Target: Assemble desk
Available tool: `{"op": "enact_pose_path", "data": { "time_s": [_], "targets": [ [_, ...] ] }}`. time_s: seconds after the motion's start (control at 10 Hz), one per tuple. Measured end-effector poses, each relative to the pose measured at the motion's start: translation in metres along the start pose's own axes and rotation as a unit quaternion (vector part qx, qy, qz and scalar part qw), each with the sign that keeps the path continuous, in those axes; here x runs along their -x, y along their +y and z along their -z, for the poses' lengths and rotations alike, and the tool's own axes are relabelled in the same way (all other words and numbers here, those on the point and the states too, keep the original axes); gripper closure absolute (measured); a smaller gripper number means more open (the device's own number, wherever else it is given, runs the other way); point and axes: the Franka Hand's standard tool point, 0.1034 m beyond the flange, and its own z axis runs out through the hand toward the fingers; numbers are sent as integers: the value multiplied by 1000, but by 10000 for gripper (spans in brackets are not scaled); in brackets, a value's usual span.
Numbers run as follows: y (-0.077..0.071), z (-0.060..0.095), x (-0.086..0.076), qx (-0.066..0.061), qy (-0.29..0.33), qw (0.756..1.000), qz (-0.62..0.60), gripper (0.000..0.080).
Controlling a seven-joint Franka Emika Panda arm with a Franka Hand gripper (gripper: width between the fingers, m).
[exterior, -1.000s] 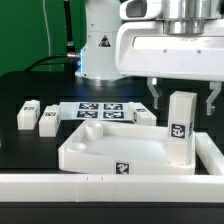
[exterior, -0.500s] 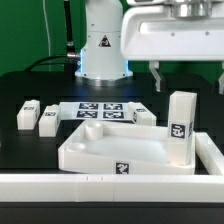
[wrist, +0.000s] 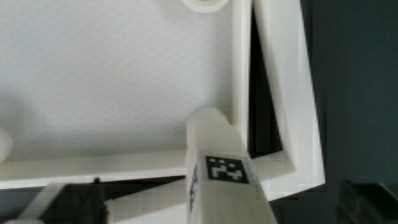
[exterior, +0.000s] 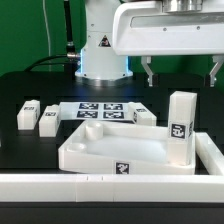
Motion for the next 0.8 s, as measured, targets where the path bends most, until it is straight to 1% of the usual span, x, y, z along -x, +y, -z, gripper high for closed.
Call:
{"op": "enact_pose_path", "data": {
  "time_s": [0.2,0.3,0.4,0.5,0.6,0.7,0.8],
  "targets": [
    [0,-1,1,0,0,1000,0,151],
    [0,-6,9,-2,9,1000,7,151],
    [9,-12,25,-1,10,999,32,151],
    [16,-16,38,3,6,998,67,151],
    [19,-22,47,5,2,995,105,151],
    [20,-24,48,8,1,991,130,151],
    [22,-24,47,8,2,992,129,151]
  ]
}}
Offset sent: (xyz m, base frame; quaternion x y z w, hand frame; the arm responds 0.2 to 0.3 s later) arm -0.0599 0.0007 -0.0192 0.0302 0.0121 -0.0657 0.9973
